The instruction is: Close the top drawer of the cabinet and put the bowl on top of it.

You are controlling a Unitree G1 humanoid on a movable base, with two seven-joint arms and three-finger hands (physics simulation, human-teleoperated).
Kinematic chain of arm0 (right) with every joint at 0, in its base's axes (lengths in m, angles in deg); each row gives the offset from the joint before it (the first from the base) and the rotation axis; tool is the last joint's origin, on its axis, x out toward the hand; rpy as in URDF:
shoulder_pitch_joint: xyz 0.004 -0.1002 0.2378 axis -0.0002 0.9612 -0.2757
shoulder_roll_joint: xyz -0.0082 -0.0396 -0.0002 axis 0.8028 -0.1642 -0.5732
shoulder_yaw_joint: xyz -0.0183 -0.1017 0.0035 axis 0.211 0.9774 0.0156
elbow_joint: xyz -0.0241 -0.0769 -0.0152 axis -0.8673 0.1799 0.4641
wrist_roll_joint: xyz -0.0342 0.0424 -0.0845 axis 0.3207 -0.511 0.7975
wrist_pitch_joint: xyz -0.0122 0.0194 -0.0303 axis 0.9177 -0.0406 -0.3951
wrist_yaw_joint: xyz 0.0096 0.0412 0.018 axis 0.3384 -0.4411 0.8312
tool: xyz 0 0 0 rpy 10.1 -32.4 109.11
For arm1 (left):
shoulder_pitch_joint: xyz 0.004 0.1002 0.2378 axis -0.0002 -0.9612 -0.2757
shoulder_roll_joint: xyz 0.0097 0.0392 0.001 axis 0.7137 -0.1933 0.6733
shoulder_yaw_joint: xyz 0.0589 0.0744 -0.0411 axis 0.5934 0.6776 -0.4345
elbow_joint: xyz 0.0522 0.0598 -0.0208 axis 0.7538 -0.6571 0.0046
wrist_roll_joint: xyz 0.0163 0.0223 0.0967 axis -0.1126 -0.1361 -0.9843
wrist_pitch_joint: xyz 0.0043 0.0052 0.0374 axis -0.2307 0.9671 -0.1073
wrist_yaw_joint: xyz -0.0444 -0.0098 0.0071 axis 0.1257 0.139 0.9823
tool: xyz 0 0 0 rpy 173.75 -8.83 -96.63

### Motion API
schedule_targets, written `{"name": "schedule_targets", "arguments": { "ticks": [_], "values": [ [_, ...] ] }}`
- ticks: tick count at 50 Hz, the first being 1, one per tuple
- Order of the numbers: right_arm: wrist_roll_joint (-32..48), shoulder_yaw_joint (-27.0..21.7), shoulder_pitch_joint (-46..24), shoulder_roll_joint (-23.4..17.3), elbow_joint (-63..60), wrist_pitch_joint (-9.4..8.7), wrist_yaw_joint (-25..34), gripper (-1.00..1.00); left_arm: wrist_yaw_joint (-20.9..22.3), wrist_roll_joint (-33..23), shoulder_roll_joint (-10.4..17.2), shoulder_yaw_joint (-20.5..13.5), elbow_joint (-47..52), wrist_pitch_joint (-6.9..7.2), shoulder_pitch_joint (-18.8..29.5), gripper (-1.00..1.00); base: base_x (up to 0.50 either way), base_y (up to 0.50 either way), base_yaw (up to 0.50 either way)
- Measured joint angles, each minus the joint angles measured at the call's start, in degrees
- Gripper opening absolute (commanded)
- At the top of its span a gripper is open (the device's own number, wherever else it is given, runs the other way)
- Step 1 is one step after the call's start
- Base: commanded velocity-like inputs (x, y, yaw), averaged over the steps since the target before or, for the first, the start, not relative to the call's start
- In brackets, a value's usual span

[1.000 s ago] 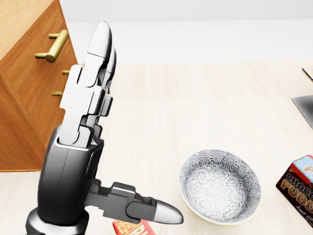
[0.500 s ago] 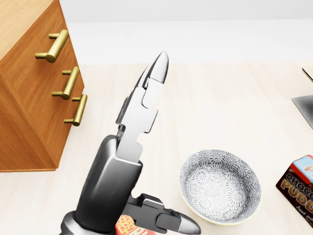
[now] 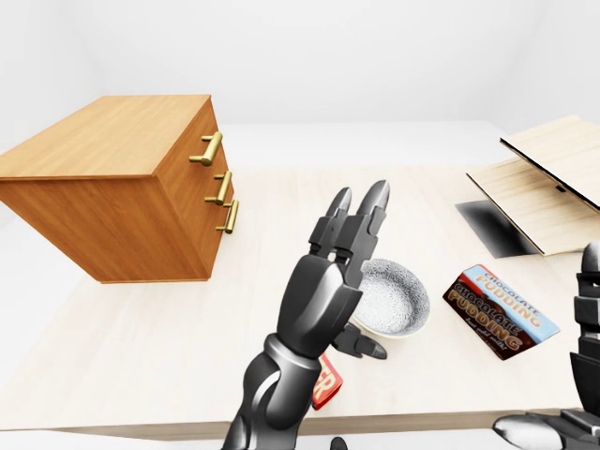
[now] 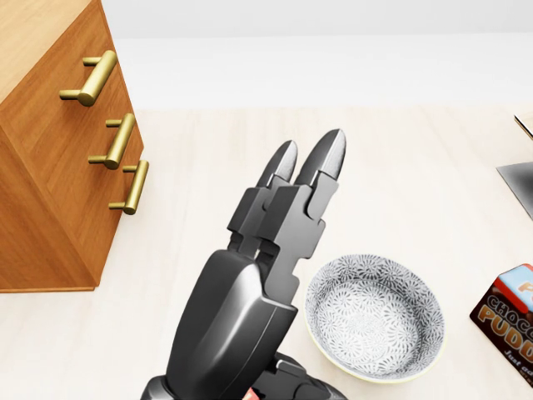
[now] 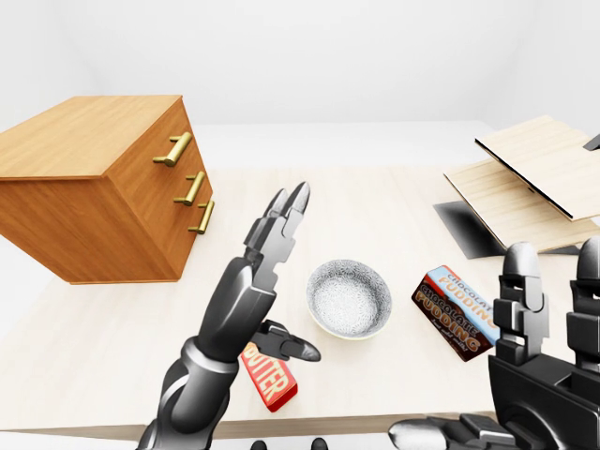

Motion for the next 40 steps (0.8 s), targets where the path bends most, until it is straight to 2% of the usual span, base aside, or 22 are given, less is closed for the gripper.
{"name": "schedule_targets", "arguments": {
  "ticks": [13,19,40],
  "values": [
    [-2.24,-1.37,0.39,-1.27,-0.01,0.37,-1.0,1.0,-1.04,-5.66,0.16,3.09,-3.1,0.0,-1.65,1.0,0.0,0.0,0.0],
    [-2.17,-1.92,-0.46,-1.34,-0.01,-0.39,-1.28,1.0,-1.27,-8.3,0.09,4.21,-5.79,0.0,-2.17,1.0,0.0,0.0,0.0],
    [-2.7,-2.69,-1.14,-1.88,-0.01,-1.08,-1.96,1.0,-3.61,-17.64,-2.21,5.61,-14.65,0.0,-1.87,1.0,0.0,0.0,0.0]
  ]
}}
